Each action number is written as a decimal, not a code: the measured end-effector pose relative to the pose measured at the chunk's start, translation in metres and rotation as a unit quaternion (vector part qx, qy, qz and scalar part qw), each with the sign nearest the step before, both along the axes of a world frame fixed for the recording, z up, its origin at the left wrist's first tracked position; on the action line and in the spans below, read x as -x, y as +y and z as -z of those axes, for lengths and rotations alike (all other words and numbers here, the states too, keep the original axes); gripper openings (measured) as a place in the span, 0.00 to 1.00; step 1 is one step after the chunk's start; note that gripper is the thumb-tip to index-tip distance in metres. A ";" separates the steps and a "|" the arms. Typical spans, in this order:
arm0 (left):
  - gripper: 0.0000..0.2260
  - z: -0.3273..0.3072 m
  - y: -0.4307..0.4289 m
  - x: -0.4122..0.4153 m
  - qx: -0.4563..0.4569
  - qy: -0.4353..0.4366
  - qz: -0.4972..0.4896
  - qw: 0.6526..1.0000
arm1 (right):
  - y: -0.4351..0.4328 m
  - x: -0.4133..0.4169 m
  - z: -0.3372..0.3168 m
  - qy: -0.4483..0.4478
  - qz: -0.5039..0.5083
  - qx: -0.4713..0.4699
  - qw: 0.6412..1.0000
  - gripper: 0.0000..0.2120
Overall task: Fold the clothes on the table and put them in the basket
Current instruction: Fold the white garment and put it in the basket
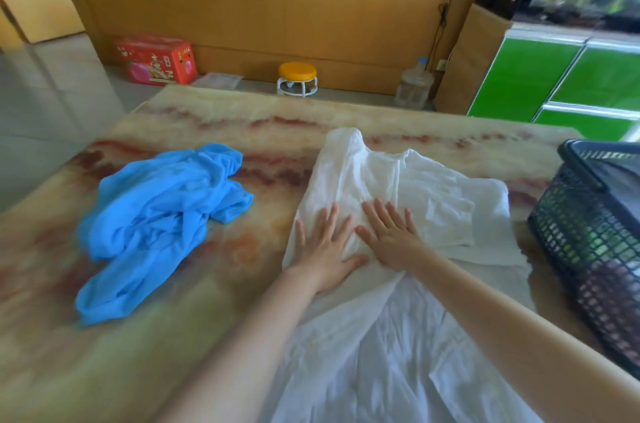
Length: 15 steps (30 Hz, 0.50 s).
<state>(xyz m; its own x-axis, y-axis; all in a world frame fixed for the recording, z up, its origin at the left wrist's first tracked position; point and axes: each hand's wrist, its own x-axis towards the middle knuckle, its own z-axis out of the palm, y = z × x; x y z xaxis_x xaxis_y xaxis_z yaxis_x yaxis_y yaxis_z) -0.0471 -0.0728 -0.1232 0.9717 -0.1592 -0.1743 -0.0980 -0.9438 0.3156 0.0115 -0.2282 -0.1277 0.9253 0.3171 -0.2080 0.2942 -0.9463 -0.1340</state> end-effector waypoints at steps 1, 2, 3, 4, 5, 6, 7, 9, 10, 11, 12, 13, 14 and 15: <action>0.30 -0.006 0.005 0.008 0.022 -0.019 -0.007 1.000 | 0.004 0.006 -0.008 0.006 0.021 -0.004 1.000 0.30; 0.27 -0.007 0.013 0.017 0.060 -0.052 -0.023 0.997 | 0.008 0.015 -0.015 0.004 0.026 -0.022 0.999 0.31; 0.22 -0.009 0.020 0.030 0.123 -0.090 -0.048 0.987 | 0.011 0.027 -0.021 -0.007 0.014 -0.041 0.999 0.31; 0.17 -0.011 0.028 0.044 0.202 -0.125 -0.083 0.968 | 0.014 0.039 -0.026 -0.027 -0.015 -0.064 0.997 0.30; 0.13 -0.014 0.036 0.061 0.277 -0.150 -0.119 0.942 | 0.017 0.055 -0.033 -0.040 -0.048 -0.088 0.994 0.31; 0.08 -0.018 0.041 0.079 0.332 -0.148 -0.150 0.919 | 0.021 0.074 -0.039 -0.038 -0.080 -0.115 0.989 0.33; 0.05 -0.022 0.047 0.097 0.352 -0.120 -0.172 0.912 | 0.025 0.093 -0.043 -0.020 -0.105 -0.140 0.984 0.32; 0.10 -0.027 0.057 0.132 0.313 -0.032 -0.198 0.928 | 0.032 0.129 -0.046 0.022 -0.133 -0.174 0.976 0.20; 0.12 -0.029 0.062 0.150 0.297 0.006 -0.204 0.933 | 0.035 0.144 -0.047 0.036 -0.145 -0.184 0.972 0.17; 0.15 -0.031 0.069 0.165 0.288 0.032 -0.210 0.934 | 0.037 0.155 -0.047 0.049 -0.149 -0.187 0.970 0.16; 0.17 -0.032 0.075 0.177 0.287 0.056 -0.218 0.931 | 0.039 0.166 -0.049 0.059 -0.151 -0.180 0.970 0.17; 0.19 -0.033 0.079 0.189 0.284 0.082 -0.223 0.929 | 0.040 0.176 -0.051 0.065 -0.147 -0.174 0.972 0.17; 0.22 -0.034 0.083 0.199 0.291 0.103 -0.217 0.926 | 0.042 0.185 -0.055 0.064 -0.142 -0.174 0.972 0.18; 0.25 -0.035 0.086 0.207 0.297 0.123 -0.207 0.924 | 0.043 0.191 -0.057 0.059 -0.135 -0.172 0.974 0.19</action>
